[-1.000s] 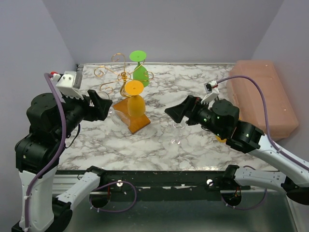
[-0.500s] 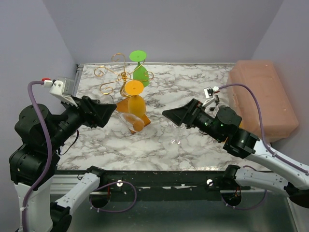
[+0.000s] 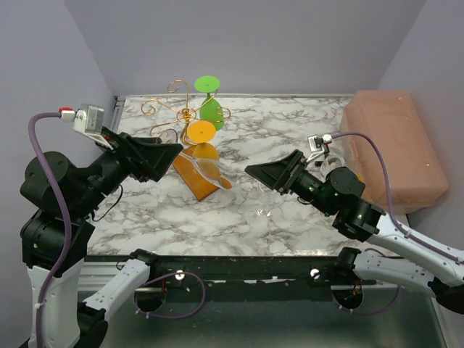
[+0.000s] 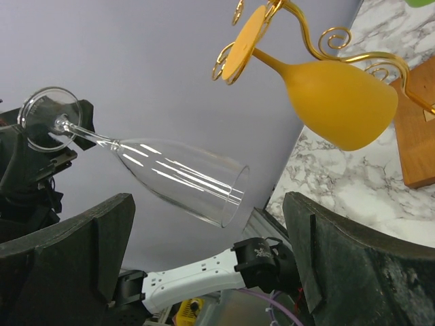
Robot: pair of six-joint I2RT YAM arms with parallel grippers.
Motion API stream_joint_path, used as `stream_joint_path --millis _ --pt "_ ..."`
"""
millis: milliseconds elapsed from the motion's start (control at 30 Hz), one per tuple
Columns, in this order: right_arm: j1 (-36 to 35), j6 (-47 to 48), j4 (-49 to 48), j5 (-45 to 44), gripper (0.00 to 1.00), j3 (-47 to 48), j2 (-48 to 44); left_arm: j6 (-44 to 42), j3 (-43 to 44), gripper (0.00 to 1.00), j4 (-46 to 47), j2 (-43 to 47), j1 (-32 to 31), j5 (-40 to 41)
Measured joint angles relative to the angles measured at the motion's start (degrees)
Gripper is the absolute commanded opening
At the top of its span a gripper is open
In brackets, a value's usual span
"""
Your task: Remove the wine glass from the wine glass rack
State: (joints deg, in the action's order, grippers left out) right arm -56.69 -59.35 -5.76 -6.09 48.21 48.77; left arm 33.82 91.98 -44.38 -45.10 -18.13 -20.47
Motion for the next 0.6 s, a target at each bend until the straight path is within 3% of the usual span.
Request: stream_joint_path --millis 600 --pt "0.00 -7.21 -19.91 4.63 0.89 -8.09 0.85 7.82 -2.91 0.29 9.99 -1.70 0.00 -2.56"
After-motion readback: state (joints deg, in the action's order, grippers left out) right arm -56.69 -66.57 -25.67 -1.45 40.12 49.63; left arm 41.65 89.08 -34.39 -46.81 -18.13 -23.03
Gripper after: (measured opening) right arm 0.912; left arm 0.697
